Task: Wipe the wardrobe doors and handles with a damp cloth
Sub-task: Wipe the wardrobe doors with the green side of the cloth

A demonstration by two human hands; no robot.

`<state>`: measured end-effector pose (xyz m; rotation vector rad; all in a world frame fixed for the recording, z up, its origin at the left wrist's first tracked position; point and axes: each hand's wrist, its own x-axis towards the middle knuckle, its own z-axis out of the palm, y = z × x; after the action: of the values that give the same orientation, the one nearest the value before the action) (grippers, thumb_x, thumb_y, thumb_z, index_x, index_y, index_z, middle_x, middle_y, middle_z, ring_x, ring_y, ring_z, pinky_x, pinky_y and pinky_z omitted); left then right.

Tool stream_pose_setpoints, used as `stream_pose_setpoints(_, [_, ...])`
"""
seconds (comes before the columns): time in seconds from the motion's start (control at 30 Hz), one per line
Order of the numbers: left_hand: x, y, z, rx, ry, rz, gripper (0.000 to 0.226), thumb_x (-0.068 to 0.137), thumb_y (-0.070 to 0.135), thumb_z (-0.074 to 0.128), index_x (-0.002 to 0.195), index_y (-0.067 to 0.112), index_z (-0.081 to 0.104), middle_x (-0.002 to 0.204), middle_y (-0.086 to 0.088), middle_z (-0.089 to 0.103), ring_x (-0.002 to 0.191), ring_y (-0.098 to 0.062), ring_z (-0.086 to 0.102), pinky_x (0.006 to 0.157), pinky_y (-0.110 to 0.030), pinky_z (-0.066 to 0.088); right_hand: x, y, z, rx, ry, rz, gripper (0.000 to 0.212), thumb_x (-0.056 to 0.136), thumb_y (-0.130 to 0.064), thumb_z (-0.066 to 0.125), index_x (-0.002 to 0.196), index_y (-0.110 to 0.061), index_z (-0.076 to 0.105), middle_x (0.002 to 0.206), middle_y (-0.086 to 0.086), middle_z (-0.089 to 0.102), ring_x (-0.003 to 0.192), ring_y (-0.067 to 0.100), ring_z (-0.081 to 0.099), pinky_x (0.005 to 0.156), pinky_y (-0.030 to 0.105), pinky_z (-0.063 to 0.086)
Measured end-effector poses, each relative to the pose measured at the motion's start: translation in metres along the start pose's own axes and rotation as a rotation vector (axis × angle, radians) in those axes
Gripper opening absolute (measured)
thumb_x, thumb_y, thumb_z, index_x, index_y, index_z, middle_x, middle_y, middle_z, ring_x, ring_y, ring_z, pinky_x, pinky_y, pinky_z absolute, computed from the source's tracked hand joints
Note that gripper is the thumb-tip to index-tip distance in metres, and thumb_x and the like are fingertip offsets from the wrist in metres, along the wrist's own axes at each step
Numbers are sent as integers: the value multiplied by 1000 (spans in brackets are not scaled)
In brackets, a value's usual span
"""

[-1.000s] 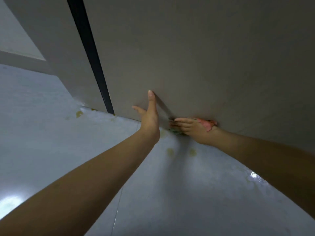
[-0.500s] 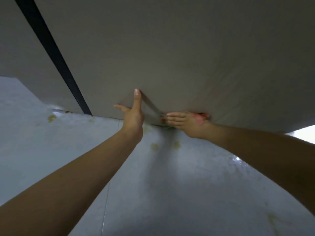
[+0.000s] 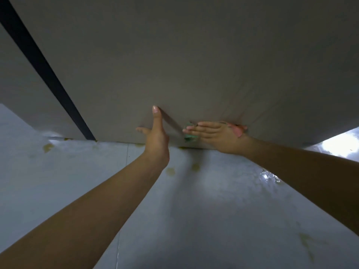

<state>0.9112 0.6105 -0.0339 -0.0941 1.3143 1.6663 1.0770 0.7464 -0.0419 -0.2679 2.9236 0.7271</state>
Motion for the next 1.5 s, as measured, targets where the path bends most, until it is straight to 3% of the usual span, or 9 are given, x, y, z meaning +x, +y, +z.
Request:
stream_pose_setpoints(0.27, [-16, 17, 15, -30, -106, -5, 130, 54, 86, 60, 155, 21, 8, 157, 10, 25, 143, -11, 24, 120, -39, 18, 6, 13, -39, -291, 431, 342, 61, 81, 6, 34, 139, -7, 47, 148, 2, 34, 146, 13, 9, 120, 28, 6])
stream_pose_setpoints(0.43, [-16, 26, 21, -46, -87, -13, 135, 45, 89, 56, 154, 21, 13, 156, 8, 28, 142, -11, 27, 119, -36, 18, 20, 16, -52, -285, 439, 316, 59, 81, 6, 32, 137, -3, 45, 147, 4, 33, 147, 13, 5, 120, 28, 5])
stream_pose_setpoints(0.6, [-19, 25, 32, -25, -85, -16, 103, 75, 79, 48, 154, 26, 10, 158, 12, 21, 144, -13, 22, 120, -38, 13, -5, 36, -89, -462, 465, 674, 78, 82, -14, 43, 150, -4, 8, 158, 18, 5, 147, 29, 0, 119, 35, -7])
stream_pose_setpoints(0.7, [-21, 30, 37, -42, -47, -24, 98, 79, 74, 48, 155, 25, 8, 158, 12, 19, 145, -14, 19, 120, -38, 13, 3, 46, -114, -494, 638, 848, 73, 83, -11, 52, 147, 4, 20, 142, 28, 35, 135, 41, 19, 117, 38, -5])
stream_pose_setpoints(0.87, [-22, 28, 37, -53, -70, -18, 113, 66, 84, 52, 154, 27, 9, 157, 13, 22, 145, -13, 21, 119, -38, 14, 17, 46, -95, -345, 691, 755, 77, 83, -11, 50, 149, -6, 12, 148, 17, 18, 146, 18, -16, 118, 33, -8])
stream_pose_setpoints(1.03, [-21, 22, 38, -81, -72, 26, 130, 39, 91, 55, 151, 33, 22, 152, 13, 34, 139, -13, 34, 117, -40, 22, -17, 16, -34, -348, 371, 362, 64, 76, -8, 64, 138, -10, 47, 150, 0, 36, 143, 14, 22, 119, 28, 4])
stream_pose_setpoints(1.13, [-27, 19, 45, -90, -50, 53, 119, 52, 88, 58, 152, 33, 22, 152, 13, 35, 138, -13, 35, 117, -40, 25, -32, 20, -31, -354, 404, 404, 47, 94, -8, 39, 141, -12, 43, 149, -1, 32, 146, 11, 10, 119, 28, 6])
stream_pose_setpoints(1.27, [-30, 19, 48, -85, -42, 69, 124, 52, 86, 61, 153, 30, 16, 154, 13, 30, 139, -13, 33, 117, -37, 23, -24, 38, -63, -485, 548, 668, 63, 98, -25, 41, 152, -18, 11, 160, 1, -8, 147, 14, -6, 120, 34, 2])
stream_pose_setpoints(1.5, [-33, 8, 48, 42, -4, 50, 105, 79, 66, 56, 154, 23, -4, 158, 7, 21, 143, -18, 27, 118, -40, 22, 21, 10, -39, -400, 613, 762, 77, 93, -28, 48, 153, -20, 0, 159, 3, -16, 147, 18, -10, 120, 36, -3])
